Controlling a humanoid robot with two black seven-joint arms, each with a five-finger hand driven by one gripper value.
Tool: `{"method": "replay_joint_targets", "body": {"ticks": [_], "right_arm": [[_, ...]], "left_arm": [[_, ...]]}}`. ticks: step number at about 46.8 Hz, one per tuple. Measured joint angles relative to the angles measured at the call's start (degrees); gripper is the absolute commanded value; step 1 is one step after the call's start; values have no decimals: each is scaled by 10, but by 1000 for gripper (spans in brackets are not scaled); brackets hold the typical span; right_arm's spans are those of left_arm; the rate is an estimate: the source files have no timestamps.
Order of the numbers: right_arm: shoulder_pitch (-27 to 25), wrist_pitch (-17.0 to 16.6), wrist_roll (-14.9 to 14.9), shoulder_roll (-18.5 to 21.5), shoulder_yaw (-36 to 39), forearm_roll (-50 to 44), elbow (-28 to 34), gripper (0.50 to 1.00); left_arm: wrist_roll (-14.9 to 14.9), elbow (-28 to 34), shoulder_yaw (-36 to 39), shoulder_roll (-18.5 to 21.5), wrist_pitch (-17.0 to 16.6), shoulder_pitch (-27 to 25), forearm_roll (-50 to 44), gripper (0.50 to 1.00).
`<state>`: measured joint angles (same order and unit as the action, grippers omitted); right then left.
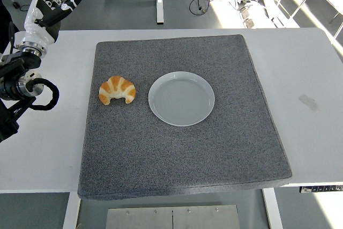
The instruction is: Place the bread on the plate
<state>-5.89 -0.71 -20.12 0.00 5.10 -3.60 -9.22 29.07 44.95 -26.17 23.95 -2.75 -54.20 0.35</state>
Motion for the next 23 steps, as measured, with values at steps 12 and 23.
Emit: {"method": "replay_joint_targets", "body": {"ticks": [12, 23], "right_arm": [[0, 0, 0, 0, 0, 0, 0, 1000], [0, 0, 0, 0, 0, 0, 0, 1000]], "left_arm": [[-1, 53, 118, 65, -5, -47, 5, 939], [0, 121, 155, 105, -53, -58, 101, 937]]}}
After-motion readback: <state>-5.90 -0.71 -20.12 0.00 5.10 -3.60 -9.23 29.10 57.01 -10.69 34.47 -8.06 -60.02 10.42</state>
